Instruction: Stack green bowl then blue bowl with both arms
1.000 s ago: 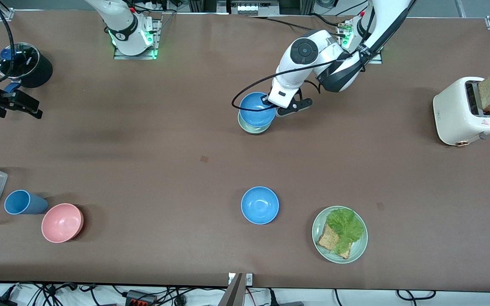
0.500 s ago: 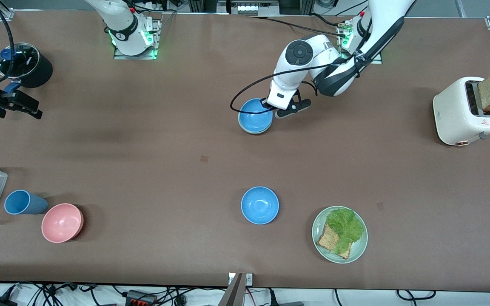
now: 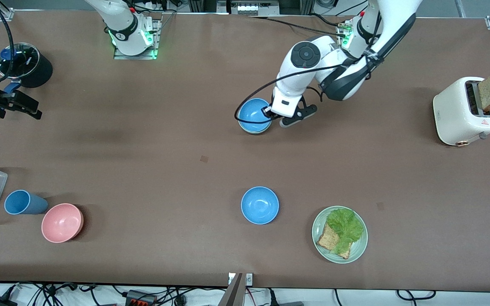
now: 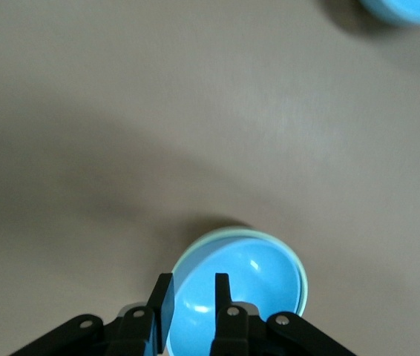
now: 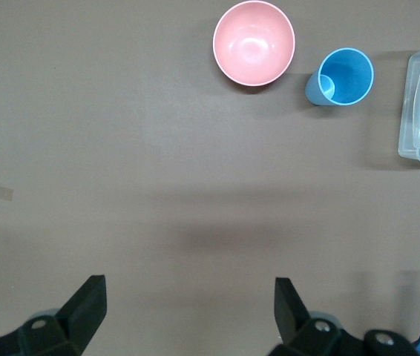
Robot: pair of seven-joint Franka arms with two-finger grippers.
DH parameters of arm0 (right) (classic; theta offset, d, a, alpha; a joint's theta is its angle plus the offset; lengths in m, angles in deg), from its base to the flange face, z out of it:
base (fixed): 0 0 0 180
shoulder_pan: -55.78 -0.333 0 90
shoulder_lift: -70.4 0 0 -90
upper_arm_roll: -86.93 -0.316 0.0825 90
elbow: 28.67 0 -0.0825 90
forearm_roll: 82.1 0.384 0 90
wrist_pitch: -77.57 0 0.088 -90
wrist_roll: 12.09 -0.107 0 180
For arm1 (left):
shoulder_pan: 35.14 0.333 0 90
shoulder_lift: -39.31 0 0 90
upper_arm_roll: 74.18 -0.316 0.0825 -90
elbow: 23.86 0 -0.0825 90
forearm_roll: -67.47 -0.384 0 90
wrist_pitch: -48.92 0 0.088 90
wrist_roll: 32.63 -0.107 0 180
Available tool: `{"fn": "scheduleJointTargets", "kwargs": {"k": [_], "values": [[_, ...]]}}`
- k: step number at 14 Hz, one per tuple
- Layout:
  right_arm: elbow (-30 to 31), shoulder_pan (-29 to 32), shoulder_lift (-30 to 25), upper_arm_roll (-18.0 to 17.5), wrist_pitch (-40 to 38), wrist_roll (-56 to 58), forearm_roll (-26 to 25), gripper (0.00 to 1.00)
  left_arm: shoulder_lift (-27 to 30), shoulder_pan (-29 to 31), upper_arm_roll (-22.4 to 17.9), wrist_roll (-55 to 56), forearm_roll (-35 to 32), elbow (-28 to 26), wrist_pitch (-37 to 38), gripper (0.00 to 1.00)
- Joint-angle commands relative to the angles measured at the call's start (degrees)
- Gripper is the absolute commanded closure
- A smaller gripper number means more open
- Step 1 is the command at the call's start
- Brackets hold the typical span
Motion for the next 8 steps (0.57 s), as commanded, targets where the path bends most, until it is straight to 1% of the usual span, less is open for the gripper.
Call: {"fn": "scheduleJointTargets", "kwargs": {"k": [1,5,6,8], "values": [[1.33,0.93,-1.36,-0.88,0.94,0.34,-0.94,0.00,0.22,3.31,0.09,-7.10,-1.62,4.01,5.06,0.70],[1.42,0.93,-1.36,-0.88,0.33,0.34,-0.85,0.00,0.22,9.02,0.36,-21.52,-0.92,10.86,14.99,0.64],[1.42,0.93,-1.36,-0.88,0.15,0.34,-0.85,0.00,0.04,9.81,0.36,-24.25,-0.65,12.88,17.62,0.61],[1.42,0.93,-1.36,-0.88,-0.03,0.51,-0.94,0.00,-0.31,11.57,0.36,-29.78,1.97,17.01,22.98,0.53]]}}
